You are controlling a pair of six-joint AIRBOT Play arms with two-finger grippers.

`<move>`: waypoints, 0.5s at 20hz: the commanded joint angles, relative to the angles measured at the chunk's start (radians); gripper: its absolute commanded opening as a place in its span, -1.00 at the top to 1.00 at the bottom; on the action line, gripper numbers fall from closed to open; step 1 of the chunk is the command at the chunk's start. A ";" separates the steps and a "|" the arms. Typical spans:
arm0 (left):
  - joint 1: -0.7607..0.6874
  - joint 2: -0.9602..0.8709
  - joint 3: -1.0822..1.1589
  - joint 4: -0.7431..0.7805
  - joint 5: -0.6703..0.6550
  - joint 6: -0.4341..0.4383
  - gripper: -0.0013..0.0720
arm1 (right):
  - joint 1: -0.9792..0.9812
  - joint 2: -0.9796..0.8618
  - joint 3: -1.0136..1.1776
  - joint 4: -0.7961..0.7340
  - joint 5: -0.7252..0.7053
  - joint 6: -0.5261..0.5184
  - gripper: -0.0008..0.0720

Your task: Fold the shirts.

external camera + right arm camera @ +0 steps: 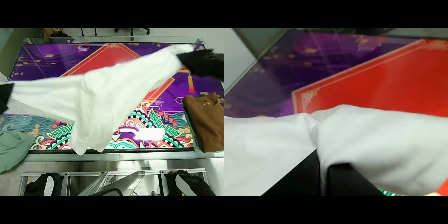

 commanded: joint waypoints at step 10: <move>-0.470 -0.412 -0.631 -0.094 0.590 0.162 0.92 | 0.054 -0.478 -0.460 0.251 -0.186 -0.296 0.05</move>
